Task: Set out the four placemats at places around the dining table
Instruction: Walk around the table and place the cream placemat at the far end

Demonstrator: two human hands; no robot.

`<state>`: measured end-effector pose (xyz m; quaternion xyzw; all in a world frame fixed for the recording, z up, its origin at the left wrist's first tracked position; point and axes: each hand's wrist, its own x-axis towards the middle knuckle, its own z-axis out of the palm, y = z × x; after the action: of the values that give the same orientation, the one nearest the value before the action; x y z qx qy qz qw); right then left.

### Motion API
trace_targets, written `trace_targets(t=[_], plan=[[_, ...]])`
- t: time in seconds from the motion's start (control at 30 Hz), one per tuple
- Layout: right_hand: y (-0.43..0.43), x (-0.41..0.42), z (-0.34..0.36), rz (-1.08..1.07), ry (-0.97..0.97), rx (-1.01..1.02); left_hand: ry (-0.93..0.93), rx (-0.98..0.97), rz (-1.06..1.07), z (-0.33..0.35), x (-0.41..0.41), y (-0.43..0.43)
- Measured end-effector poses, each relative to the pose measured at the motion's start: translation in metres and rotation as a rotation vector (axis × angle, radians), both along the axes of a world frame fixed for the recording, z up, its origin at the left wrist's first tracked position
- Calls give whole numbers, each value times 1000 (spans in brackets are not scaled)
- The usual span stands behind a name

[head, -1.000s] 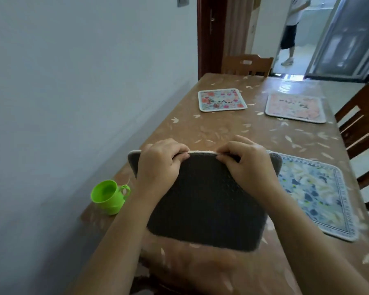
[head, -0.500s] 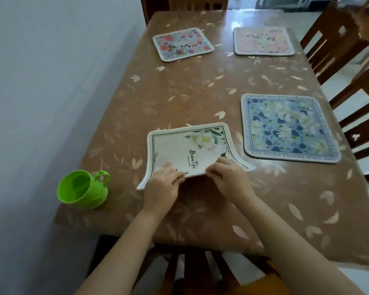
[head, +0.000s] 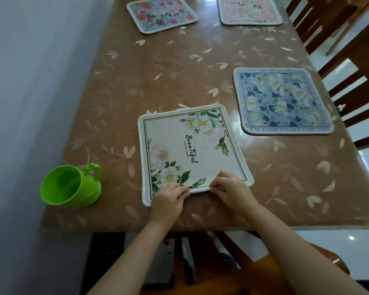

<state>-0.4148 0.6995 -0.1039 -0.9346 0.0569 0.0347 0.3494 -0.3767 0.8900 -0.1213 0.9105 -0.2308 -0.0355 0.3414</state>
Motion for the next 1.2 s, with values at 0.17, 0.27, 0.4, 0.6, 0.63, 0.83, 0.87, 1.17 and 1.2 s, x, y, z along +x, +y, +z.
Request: trace_targets(t=[0.17,0.27,0.4,0.6,0.63,0.83,0.87,1.17,1.2], plan=[[3,-3,0,4,-41,-87,-58,32,-95,1,1,11],[3,-8,-1,-19,-35,-145,-55,54,-127,2,2,23],[7,-9,4,-3,-87,-229,-29,55,-92,1,3,43],[9,0,10,37,-155,-293,-20,46,-60,8,6,46],[8,1,8,25,-159,-297,-19,44,-60,9,6,45],[6,10,-2,-11,-147,-213,35,-19,-74,11,-19,33],[7,12,-2,-1,-152,-185,47,-26,-68,10,-20,29],[22,1,0,130,-107,10,46,-54,-46,12,-9,-17],[21,1,0,130,-95,16,25,-45,-69,12,-11,-17]])
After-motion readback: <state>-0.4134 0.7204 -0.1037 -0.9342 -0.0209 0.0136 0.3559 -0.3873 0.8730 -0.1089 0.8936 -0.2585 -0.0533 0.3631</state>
